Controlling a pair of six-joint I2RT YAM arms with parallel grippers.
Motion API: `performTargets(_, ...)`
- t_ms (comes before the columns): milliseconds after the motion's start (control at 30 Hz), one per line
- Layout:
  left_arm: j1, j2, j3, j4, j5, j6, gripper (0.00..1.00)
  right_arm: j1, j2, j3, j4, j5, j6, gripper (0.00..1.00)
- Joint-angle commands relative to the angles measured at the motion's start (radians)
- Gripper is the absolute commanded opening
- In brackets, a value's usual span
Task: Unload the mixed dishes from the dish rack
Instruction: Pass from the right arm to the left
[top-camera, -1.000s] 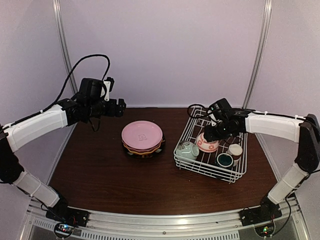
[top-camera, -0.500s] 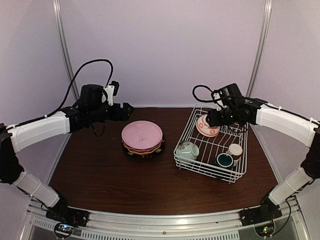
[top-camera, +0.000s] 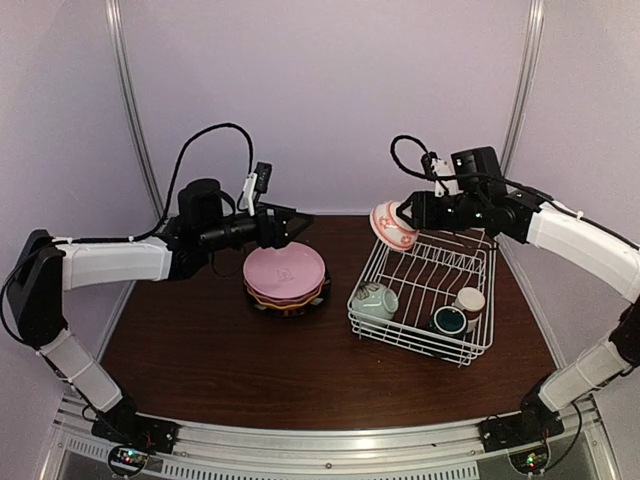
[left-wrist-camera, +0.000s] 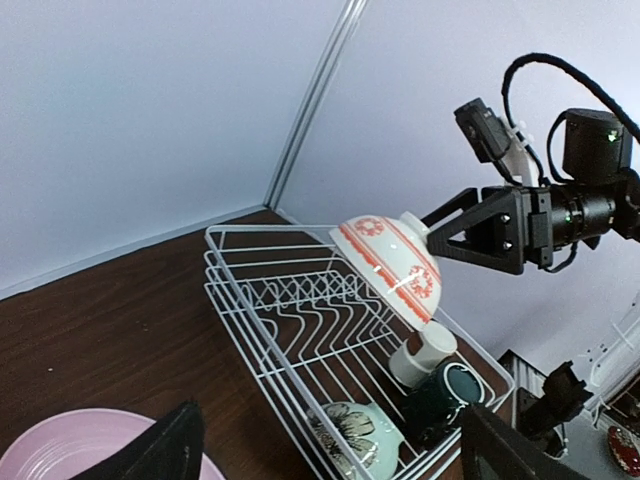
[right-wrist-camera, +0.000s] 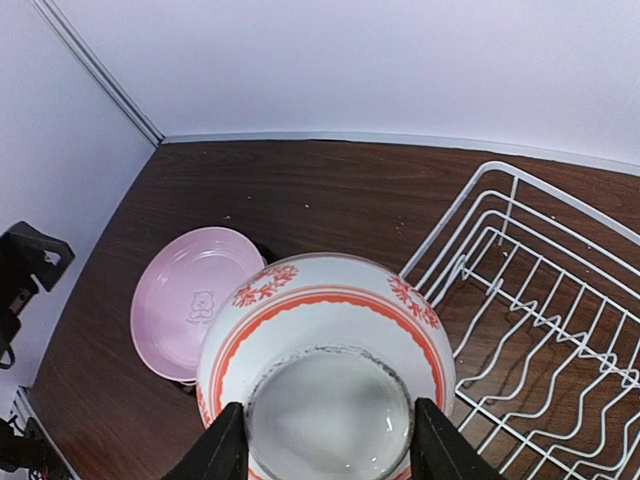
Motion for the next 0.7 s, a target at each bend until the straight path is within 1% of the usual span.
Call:
performTargets(0,-0.035,0.064,-0.005,0.233,0.143,-0.073,0.88,0.003,-0.039,0.021,0.159,-0.131,0.076,0.38)
performTargets(133,-0.061,0.119,0.011,0.35,0.188,-0.15,0.84,0.018,-0.038,0.024,0.188,-0.16,0.092,0.38)
performTargets(400,-0.118,0.196,0.087,0.369,0.232,-0.165,0.73,0.044,-0.048,0.007,0.247,-0.199,0.124,0.37)
performTargets(567,-0.14,0.235,0.107,0.43,0.259,-0.216,0.68,0.063,-0.052,-0.029,0.307,-0.233,0.159,0.37)
performTargets(667,-0.15,0.252,0.11,0.492,0.266,-0.259,0.63,0.077,-0.051,-0.038,0.326,-0.241,0.169,0.37)
